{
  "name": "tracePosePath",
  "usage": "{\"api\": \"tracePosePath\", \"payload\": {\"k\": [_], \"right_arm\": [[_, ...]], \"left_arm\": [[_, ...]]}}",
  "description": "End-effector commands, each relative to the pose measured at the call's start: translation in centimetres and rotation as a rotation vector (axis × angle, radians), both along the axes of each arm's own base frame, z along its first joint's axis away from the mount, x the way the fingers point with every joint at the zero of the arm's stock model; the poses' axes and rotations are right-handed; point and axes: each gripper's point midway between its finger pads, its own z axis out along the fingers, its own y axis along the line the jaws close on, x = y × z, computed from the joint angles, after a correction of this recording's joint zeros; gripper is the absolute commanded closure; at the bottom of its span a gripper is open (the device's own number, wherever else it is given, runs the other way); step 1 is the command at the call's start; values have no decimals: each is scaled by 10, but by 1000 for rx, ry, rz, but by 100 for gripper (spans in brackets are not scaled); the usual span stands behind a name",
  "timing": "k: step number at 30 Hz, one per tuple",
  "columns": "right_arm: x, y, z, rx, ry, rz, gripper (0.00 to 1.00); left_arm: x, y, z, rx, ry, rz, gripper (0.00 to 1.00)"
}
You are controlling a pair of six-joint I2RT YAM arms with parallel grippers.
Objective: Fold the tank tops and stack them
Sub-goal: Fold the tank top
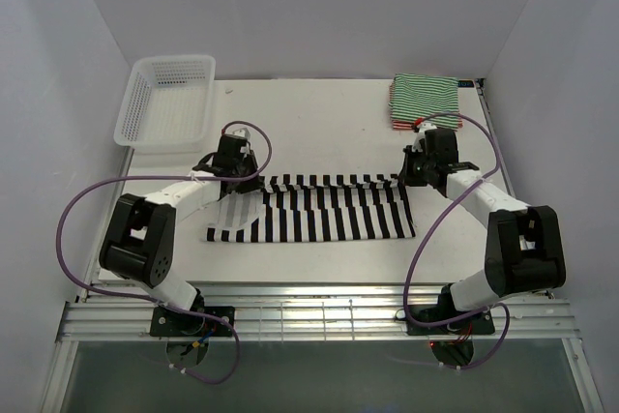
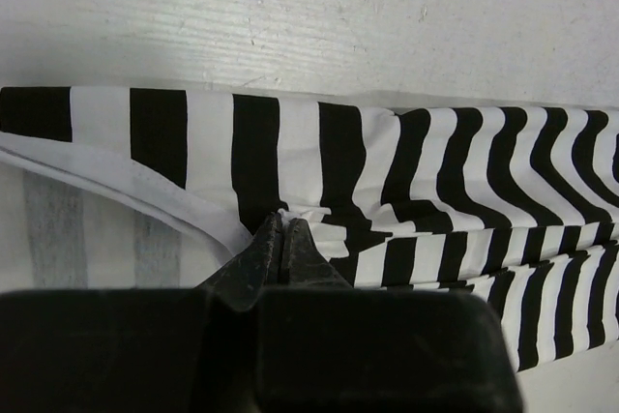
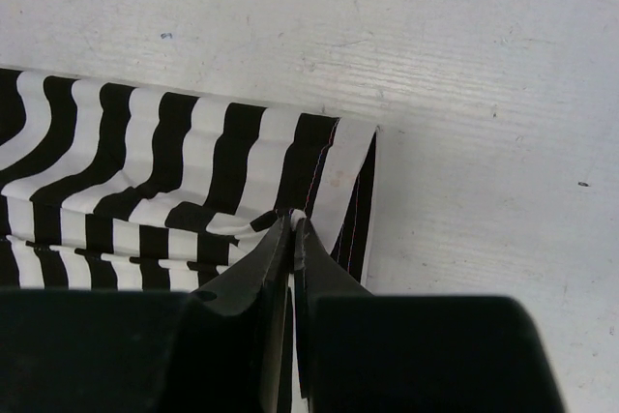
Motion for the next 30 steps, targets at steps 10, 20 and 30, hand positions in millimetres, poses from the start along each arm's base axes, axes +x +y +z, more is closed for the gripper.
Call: {"api": "tracePosePath", "payload": {"k": [10,20,30], "right_arm": [[-10,-3,-14,-3,15,-16,92],[-28,-12,-12,-24,32,-54,57],[-20,29,41,135,-66,123,10]], "left_arm": [[-16,-8,3,-76,0,-6,95],[-47,-5,3,-100,52,5,42],[-17,-6,71,-141,-108,75,2]]}}
